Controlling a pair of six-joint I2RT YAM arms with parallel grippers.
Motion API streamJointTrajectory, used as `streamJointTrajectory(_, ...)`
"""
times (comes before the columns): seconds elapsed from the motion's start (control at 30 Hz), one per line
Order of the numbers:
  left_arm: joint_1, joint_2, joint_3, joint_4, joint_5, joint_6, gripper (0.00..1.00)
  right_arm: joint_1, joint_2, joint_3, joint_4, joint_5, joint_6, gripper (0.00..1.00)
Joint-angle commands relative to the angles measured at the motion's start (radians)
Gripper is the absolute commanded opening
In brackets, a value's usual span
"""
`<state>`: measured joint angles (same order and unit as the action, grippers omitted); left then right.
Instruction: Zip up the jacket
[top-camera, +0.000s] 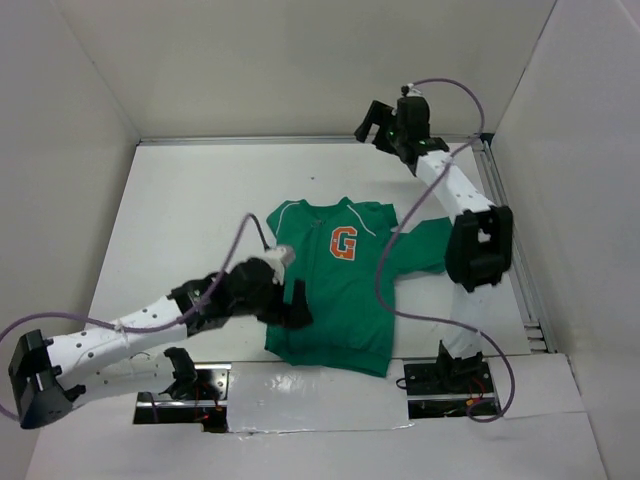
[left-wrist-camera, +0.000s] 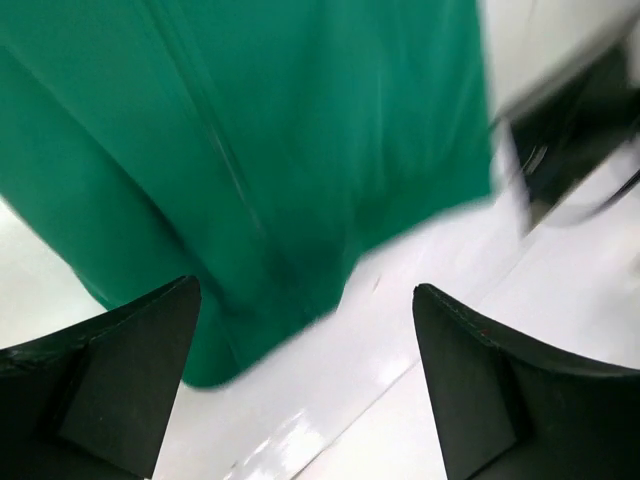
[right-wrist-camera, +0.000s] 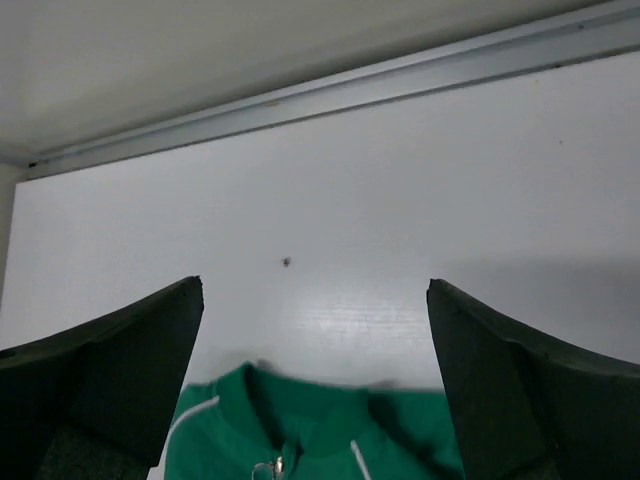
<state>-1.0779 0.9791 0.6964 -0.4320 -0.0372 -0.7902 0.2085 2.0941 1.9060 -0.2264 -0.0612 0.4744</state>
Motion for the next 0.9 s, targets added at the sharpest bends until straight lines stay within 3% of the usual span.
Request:
streamJointTrajectory(0.0,0.266,0.007,0.113,0.044,0.138,-0.007,0.99,-0.006,-0.306,-0.308,-0.021,-0.017,-0.046,1.00)
streamJointTrajectory(0.03,0.452,0.033,0.129,0.036,0.182,-0.023,0.99,-0.006,-0.407,-0.394,-0.018,-0.014,-0.046,1.00)
streamJointTrajectory(0.1,0.681,0.134,0.184,0.070,0.313,-0.009,0.99,-0.008,-0.529,-0.602,-0.011,-0.020,-0.071,1.00)
streamJointTrajectory(0.2,0.785,0.353,0.342,0.088,0.329,0.060,0.99,-0.009,-0.586,-0.768,-0.027,-0.066,-0.143,1.00)
streamJointTrajectory(0.33,0.776,0.643,0.592,0.117,0.201,0.242,0.99,0.002,-0.534,-0.791,-0.073,-0.086,-0.240,1.00)
streamJointTrajectory(0.37,0.767,0.729,0.647,0.143,0.191,0.352,0.99,0.006,-0.523,-0.780,-0.076,-0.091,-0.261,1.00)
streamJointTrajectory(0.43,0.757,0.803,0.672,0.180,0.171,0.398,0.99,0.005,-0.476,-0.768,-0.088,-0.091,-0.301,1.00)
streamJointTrajectory(0.47,0.762,0.803,0.672,0.188,0.172,0.492,0.99,0.000,-0.456,-0.745,-0.100,-0.113,-0.322,1.00)
streamJointTrajectory(0.7,0.888,1.070,0.896,0.113,0.332,0.456,0.99,0.011,-0.333,-0.694,-0.114,-0.172,-0.332,0.98)
streamJointTrajectory(0.8,0.860,1.148,0.946,0.087,0.347,0.468,0.97,0.012,-0.304,-0.677,-0.125,-0.178,-0.332,0.87)
streamJointTrajectory(0.87,0.823,1.176,0.948,0.079,0.321,0.479,0.90,0.014,-0.298,-0.674,-0.117,-0.169,-0.321,0.76)
